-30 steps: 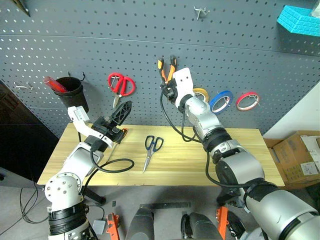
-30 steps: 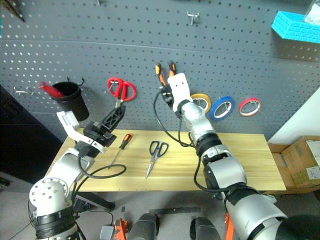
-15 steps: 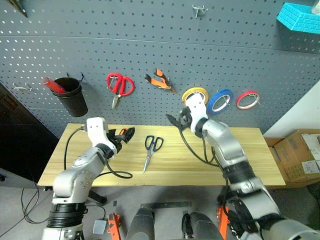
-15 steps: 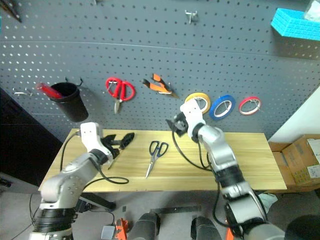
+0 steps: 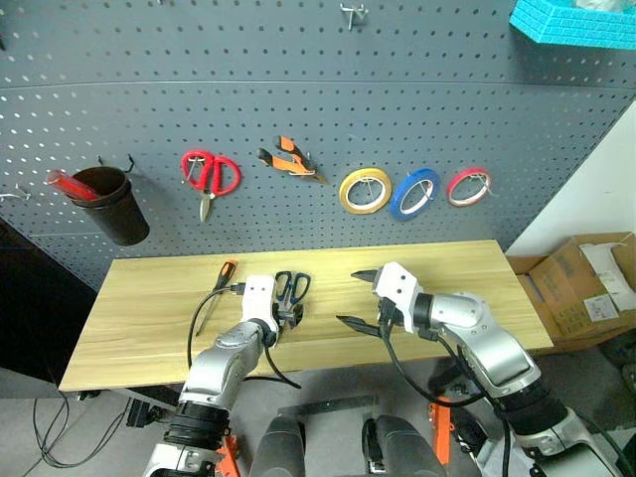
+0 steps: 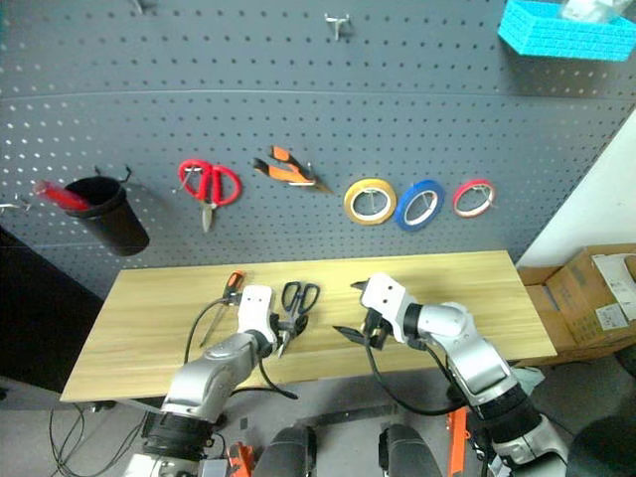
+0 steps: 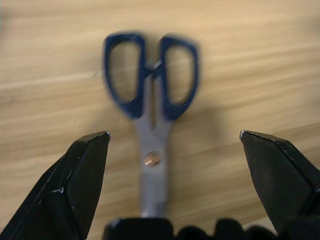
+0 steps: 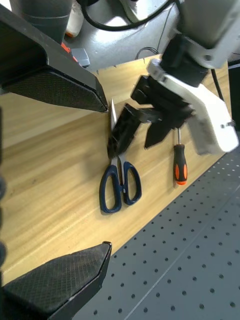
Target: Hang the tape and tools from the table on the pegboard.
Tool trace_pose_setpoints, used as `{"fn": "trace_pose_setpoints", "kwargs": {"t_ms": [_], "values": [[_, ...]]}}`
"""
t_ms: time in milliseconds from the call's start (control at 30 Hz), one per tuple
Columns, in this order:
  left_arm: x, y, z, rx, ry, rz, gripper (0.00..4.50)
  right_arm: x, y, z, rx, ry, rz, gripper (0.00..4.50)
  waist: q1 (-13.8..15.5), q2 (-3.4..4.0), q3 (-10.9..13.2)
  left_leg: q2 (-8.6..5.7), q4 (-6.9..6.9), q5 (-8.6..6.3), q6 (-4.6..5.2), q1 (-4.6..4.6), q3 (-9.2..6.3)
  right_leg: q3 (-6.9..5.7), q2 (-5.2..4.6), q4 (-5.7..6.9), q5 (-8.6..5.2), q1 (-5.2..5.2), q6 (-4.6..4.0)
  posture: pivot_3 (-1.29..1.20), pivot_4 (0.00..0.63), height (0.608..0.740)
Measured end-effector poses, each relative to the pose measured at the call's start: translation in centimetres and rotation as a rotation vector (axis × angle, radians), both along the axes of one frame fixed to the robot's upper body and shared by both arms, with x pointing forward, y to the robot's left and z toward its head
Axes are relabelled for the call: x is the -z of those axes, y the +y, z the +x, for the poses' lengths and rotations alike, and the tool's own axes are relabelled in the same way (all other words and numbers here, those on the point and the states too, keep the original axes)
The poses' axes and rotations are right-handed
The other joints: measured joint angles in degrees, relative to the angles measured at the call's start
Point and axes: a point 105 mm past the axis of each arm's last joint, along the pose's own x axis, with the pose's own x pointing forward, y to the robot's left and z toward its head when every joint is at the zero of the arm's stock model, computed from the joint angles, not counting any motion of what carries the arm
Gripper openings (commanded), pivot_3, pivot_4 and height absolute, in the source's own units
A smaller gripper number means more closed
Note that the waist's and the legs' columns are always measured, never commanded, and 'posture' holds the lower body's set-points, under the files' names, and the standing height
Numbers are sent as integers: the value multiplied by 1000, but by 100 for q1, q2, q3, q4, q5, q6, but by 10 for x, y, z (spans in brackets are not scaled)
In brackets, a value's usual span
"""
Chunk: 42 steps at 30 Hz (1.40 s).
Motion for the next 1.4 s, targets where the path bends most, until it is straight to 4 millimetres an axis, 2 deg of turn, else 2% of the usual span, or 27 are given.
{"fn": "trace_pose_setpoints", "kwargs": {"t_ms": [100, 233, 500, 600, 933, 967, 1233, 1333, 1400], "values": [[8, -2, -5, -9, 36, -2, 4500, -7, 3, 1, -22, -17, -1, 4458, -14, 3, 57, -2, 1, -1, 1, -2, 1, 1, -1, -2, 0, 0, 3, 94, 229, 740], [18, -9, -12, -13, 92, -36, 4500, -5, 3, -1, -53, -8, -16, 4458, -13, 1, 123, -3, 2, -1, 1, -6, -2, -1, -2, -5, -1, -1, 2, 89, 236, 740], [12, -10, 1, -33, 92, -38, 4500, -3, 0, -7, -98, 2, -52, 4458, -26, 15, 209, -5, 1, -1, 1, -4, -1, 0, -3, -7, -4, -1, -1, 80, 256, 740], [10, -9, 5, -31, 87, -23, 3961, -2, 2, -13, -128, 4, -64, 4500, -30, 20, 242, -5, -1, -1, 1, -5, -2, 0, -3, -8, -4, -1, 4, 81, 261, 740], [9, -2, 8, -33, 95, -15, 609, 1, -2, -12, -132, 7, -86, 4500, -32, 24, 290, -6, -3, -2, 0, -8, -1, 0, -5, -15, -6, -2, 5, 80, 257, 740], [8, -2, 8, -31, 93, -16, 500, 1, -2, -11, -130, 7, -88, 4500, -32, 24, 291, -6, -2, -2, 1, -8, -1, 0, -5, -15, -6, -2, 4, 83, 252, 740], [7, 3, 10, -44, 84, -15, 500, -4, 0, -5, -134, -17, -82, 4500, -29, 23, 290, -5, -7, -2, 0, -11, -3, -4, -5, -17, -3, -4, 10, 110, 212, 740], [3, 19, 5, -44, 27, 50, 500, -8, 4, -4, -119, -21, -42, 4500, -36, 20, 290, -2, -18, -2, -1, -19, 0, -1, -5, -18, 0, -17, 15, 128, 192, 740], [-9, 34, 0, -23, -58, 132, 500, -13, 2, -4, -79, -17, 24, 4500, -33, 18, 290, 1, -28, -4, -3, -20, -5, -3, -5, -18, -5, -18, 22, 140, 181, 740]]}}
